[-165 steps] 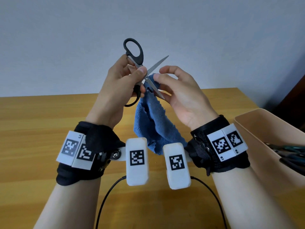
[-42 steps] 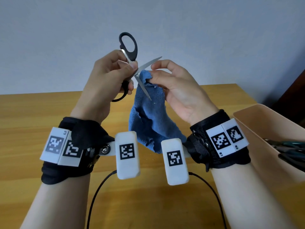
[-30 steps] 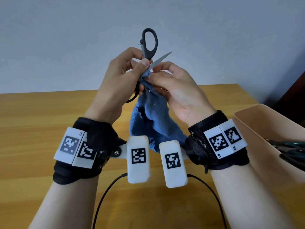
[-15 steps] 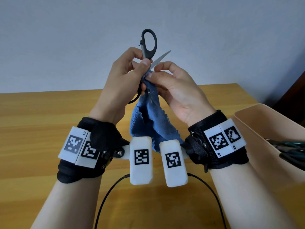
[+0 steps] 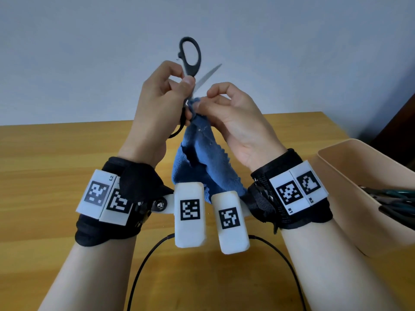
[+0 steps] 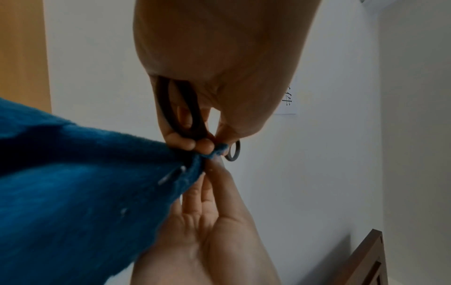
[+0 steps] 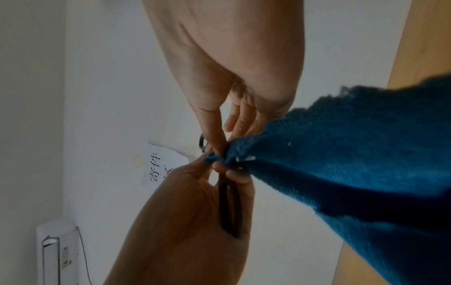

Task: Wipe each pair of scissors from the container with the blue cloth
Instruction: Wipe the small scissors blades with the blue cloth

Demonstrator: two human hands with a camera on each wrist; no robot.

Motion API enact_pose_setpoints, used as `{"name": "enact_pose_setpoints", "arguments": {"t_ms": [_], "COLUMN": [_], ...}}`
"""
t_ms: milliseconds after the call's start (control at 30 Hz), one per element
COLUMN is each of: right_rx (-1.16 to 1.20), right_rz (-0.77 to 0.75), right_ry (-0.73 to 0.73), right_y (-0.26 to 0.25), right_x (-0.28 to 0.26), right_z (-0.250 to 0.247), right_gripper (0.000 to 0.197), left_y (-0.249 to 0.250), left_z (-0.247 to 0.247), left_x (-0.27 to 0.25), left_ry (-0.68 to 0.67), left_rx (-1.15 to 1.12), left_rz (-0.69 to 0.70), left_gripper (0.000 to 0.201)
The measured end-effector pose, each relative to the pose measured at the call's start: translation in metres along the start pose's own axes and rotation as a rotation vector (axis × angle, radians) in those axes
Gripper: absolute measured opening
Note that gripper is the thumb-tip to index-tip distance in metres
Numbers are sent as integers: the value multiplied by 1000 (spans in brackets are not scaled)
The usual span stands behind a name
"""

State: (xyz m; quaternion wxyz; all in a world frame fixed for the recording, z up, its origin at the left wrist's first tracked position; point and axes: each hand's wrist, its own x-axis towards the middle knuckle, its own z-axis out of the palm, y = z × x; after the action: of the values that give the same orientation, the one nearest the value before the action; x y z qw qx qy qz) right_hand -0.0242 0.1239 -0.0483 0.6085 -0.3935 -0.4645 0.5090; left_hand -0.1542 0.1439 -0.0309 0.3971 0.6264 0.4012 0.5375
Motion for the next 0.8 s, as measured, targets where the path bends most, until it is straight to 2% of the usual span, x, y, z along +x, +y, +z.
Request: {"name": "enact_pose_setpoints", "arguments": {"t_ms": [133, 467, 667, 800], "right_rx": [68, -156, -277, -360], "right_rz": [-24, 23, 41, 76], "right_ry": [30, -72, -118, -168], "right_y": [-1, -4, -5, -9], "right_x": [1, 0, -1, 0], "right_z": [-2, -5, -3, -12], "right_gripper": [28, 33, 35, 34], "left_y": [0, -2, -4, -5], "left_z": [8, -1, -7, -9], "left_x": [-3, 2, 5, 5], "left_ry": [-20, 72, 119, 137], "left_rx": [13, 14, -17, -33], "left_rz": [-6, 35, 32, 21], "left_gripper": [8, 7, 16, 12]}}
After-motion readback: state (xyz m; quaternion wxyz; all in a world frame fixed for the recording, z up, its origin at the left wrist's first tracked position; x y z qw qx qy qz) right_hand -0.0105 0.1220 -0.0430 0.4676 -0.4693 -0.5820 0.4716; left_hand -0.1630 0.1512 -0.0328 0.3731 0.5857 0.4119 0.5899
